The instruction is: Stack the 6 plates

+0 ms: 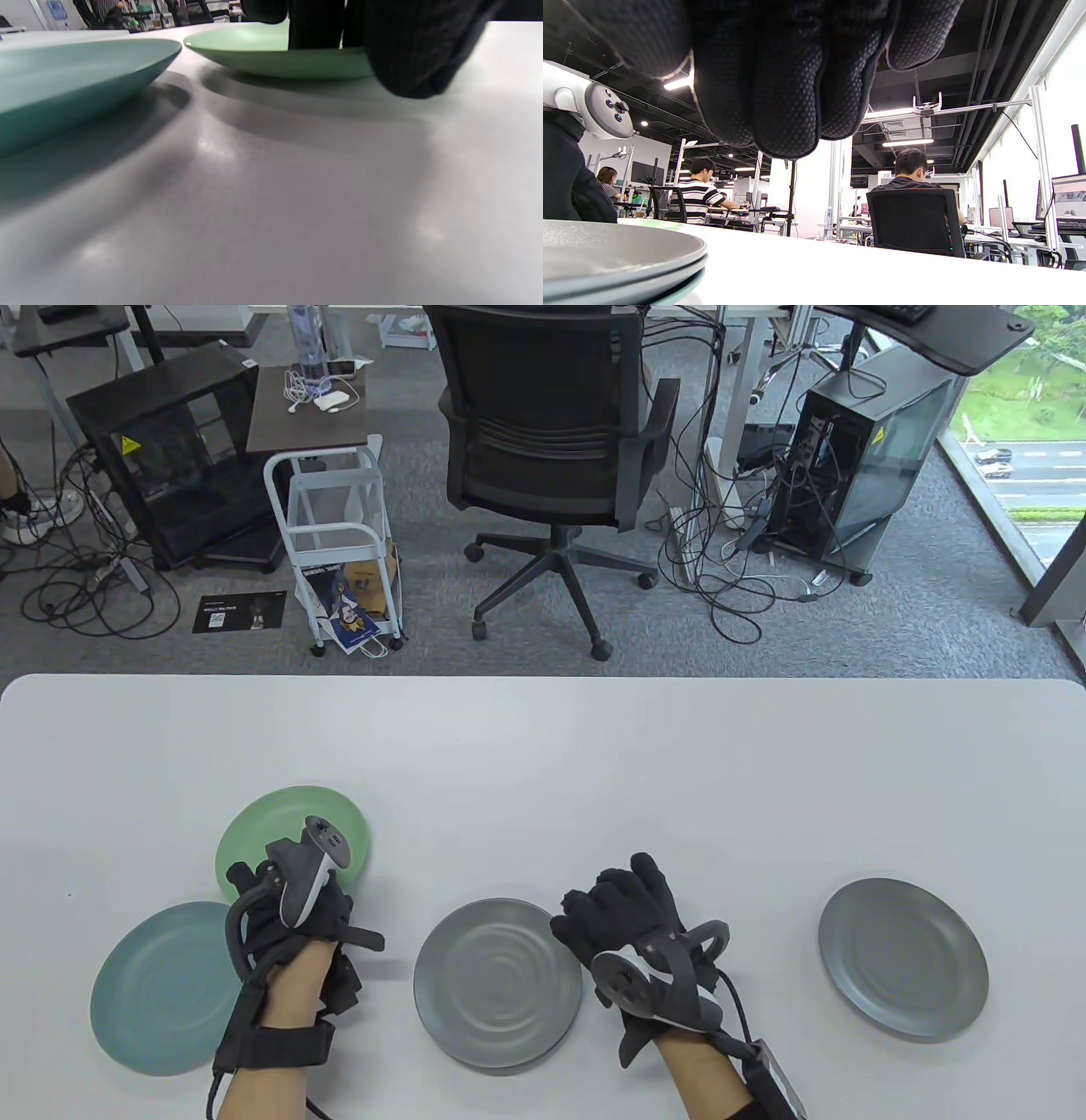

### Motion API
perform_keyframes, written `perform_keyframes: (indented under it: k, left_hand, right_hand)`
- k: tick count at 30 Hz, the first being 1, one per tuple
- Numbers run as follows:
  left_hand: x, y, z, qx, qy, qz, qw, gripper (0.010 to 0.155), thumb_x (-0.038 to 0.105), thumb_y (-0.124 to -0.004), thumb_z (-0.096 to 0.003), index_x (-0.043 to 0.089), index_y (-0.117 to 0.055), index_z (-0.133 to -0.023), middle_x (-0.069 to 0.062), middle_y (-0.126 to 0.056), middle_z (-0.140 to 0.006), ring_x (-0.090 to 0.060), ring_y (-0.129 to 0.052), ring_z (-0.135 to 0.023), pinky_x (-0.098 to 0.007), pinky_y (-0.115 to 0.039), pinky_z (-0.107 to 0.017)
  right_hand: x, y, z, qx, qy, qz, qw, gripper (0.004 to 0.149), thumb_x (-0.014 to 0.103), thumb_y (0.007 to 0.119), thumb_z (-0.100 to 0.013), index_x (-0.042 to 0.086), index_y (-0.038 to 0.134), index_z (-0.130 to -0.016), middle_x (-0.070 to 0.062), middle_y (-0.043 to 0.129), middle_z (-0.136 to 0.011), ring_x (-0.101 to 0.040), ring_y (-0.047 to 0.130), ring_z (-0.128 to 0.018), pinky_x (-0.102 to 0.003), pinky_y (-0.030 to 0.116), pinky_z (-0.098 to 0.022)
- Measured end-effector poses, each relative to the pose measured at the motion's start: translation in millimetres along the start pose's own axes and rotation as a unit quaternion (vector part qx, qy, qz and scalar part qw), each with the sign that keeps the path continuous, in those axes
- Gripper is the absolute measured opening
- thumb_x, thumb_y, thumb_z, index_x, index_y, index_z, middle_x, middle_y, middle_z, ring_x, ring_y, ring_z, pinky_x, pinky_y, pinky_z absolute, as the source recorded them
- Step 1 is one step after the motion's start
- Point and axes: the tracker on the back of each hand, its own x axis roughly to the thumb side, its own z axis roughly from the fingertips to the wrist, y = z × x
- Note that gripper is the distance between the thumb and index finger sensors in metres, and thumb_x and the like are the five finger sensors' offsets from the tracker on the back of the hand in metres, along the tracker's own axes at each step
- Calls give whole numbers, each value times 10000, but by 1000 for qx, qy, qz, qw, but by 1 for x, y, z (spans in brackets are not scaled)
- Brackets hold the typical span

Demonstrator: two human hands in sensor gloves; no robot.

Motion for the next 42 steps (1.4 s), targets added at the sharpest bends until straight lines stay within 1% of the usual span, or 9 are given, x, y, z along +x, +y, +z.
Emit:
perform_keyframes:
  k: [2,8,11,15,18,25,33,38,42]
  left_hand:
    - [4,0,1,12,-1,-18,1000,595,489,-887,-349,500,-724,-921,234,-718,-1057,-83,-509,-1135,-441,-143,-917]
    - [20,0,16,112,-12,-66,991,461,462,-927,-331,453,-870,-789,201,-909,-869,-40,-707,-1030,-433,-259,-930]
    - [23,1,22,173,-17,-52,983,426,470,-931,-328,427,-905,-751,173,-940,-803,-39,-768,-967,-429,-307,-929]
    - [23,6,35,236,-28,-36,971,380,481,-963,-305,404,-942,-677,157,-965,-700,-24,-811,-895,-416,-345,-930]
    - [25,10,48,279,-53,-23,958,364,475,-979,-288,376,-967,-638,135,-982,-636,-24,-840,-842,-404,-385,-925]
    - [23,13,84,334,-104,-25,936,364,468,-987,-266,350,-987,-610,113,-999,-588,-51,-873,-792,-423,-439,-898]
    - [27,13,111,350,-144,-6,926,362,471,-987,-261,347,-993,-601,109,-1006,-572,-58,-885,-774,-427,-451,-890]
    - [32,12,128,367,-171,-8,914,362,471,-988,-259,345,-996,-598,109,-1007,-569,-61,-886,-771,-429,-454,-888]
    - [39,11,140,376,-192,-11,907,361,471,-989,-257,347,-997,-595,111,-1009,-566,-60,-889,-767,-429,-457,-887]
  right_hand:
    - [-1,0,0,-1,2,-2,1000,474,632,634,-489,317,876,-748,90,969,-674,-168,888,-793,-517,553,-770]
    - [-4,0,1,-1,8,-6,1000,473,632,635,-490,317,877,-747,92,969,-673,-170,890,-791,-517,553,-769]
    - [-5,0,1,-2,11,-7,1000,472,632,635,-490,318,876,-746,91,970,-671,-169,890,-791,-517,554,-769]
    - [-5,0,1,-2,12,-6,1000,472,633,635,-490,319,877,-745,89,970,-671,-169,891,-790,-517,554,-768]
    - [-6,0,1,0,15,-5,1000,474,633,636,-490,316,878,-746,91,970,-671,-169,891,-790,-517,554,-768]
    - [-10,-1,2,3,22,-1,1000,472,632,637,-491,317,879,-745,90,971,-670,-170,891,-790,-518,555,-767]
    - [-16,2,2,26,45,3,999,476,627,639,-498,316,863,-779,83,963,-693,-180,880,-806,-524,544,-770]
    - [-20,2,3,33,57,3,998,487,612,650,-505,319,801,-864,80,949,-725,-192,859,-832,-531,532,-773]
    - [-19,3,2,45,59,11,997,519,595,677,-510,344,681,-964,70,896,-833,-211,799,-896,-539,508,-779]
